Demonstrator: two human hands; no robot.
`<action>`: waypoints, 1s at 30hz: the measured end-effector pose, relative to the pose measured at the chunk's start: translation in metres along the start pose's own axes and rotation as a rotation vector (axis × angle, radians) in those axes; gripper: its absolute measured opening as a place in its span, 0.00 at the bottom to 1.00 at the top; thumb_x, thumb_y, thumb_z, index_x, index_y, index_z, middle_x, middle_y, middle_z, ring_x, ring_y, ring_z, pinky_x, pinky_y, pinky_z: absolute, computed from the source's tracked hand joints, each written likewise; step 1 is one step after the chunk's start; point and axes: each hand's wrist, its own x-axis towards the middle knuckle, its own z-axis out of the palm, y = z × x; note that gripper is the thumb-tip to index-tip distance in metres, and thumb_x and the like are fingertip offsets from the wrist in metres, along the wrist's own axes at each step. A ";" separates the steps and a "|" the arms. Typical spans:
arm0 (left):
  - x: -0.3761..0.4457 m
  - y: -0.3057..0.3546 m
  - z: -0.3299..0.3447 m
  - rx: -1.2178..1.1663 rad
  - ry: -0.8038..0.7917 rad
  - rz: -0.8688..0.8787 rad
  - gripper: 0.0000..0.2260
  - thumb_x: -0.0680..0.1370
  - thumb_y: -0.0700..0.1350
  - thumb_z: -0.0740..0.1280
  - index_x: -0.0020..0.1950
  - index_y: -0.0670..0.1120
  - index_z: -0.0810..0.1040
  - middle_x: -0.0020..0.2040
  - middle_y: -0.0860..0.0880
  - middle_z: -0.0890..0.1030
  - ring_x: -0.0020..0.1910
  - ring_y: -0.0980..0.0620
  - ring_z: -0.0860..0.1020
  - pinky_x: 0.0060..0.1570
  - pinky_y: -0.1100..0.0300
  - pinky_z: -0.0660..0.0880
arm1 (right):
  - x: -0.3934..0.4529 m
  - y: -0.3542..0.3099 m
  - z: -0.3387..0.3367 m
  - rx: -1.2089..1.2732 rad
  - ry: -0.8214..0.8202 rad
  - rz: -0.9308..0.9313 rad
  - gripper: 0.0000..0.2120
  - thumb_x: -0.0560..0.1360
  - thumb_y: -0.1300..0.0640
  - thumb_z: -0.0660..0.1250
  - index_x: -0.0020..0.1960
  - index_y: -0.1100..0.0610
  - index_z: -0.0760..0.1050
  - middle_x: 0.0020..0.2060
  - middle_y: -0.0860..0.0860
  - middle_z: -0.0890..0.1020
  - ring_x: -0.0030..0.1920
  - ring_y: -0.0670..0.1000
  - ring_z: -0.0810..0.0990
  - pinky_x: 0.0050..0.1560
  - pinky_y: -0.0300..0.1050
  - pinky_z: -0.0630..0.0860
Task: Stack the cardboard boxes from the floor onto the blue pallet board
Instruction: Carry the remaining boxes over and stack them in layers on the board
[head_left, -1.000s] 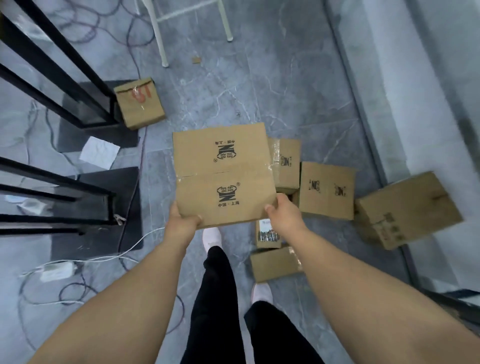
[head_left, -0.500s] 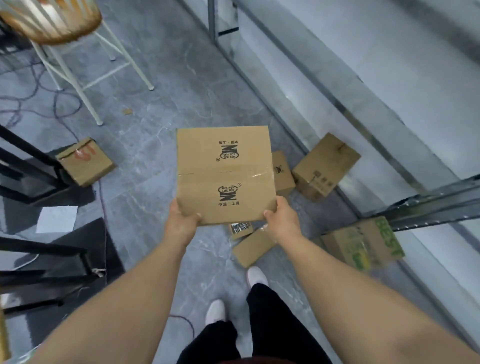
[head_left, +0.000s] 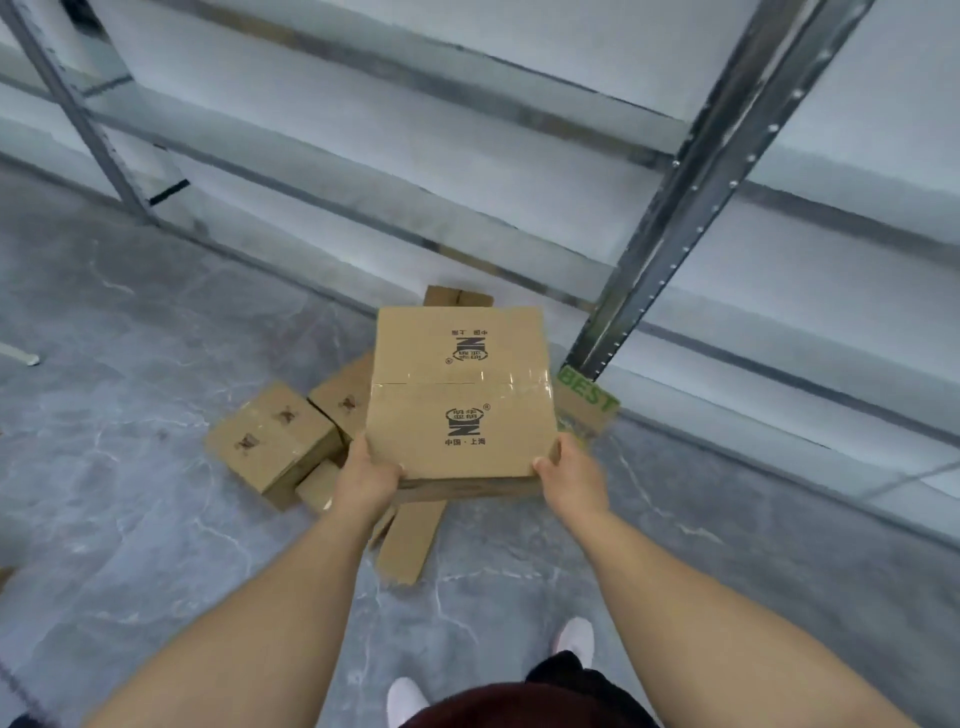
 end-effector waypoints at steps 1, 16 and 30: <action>0.000 0.010 0.015 0.027 -0.031 0.022 0.24 0.74 0.36 0.65 0.69 0.47 0.65 0.58 0.44 0.76 0.57 0.44 0.73 0.58 0.52 0.71 | 0.002 0.012 -0.012 0.023 0.028 0.025 0.14 0.77 0.56 0.60 0.62 0.57 0.69 0.54 0.56 0.78 0.54 0.58 0.76 0.46 0.45 0.68; -0.054 0.129 0.307 0.442 -0.365 0.224 0.27 0.74 0.41 0.67 0.72 0.48 0.62 0.64 0.42 0.73 0.63 0.40 0.71 0.64 0.48 0.68 | 0.034 0.232 -0.195 0.355 0.276 0.368 0.15 0.77 0.58 0.60 0.63 0.59 0.69 0.56 0.57 0.79 0.56 0.58 0.76 0.56 0.50 0.73; -0.109 0.185 0.555 0.701 -0.653 0.347 0.25 0.76 0.38 0.64 0.72 0.47 0.61 0.66 0.45 0.72 0.64 0.43 0.71 0.65 0.48 0.68 | 0.057 0.408 -0.301 0.498 0.461 0.659 0.17 0.79 0.55 0.59 0.66 0.58 0.65 0.58 0.58 0.77 0.58 0.58 0.75 0.53 0.47 0.71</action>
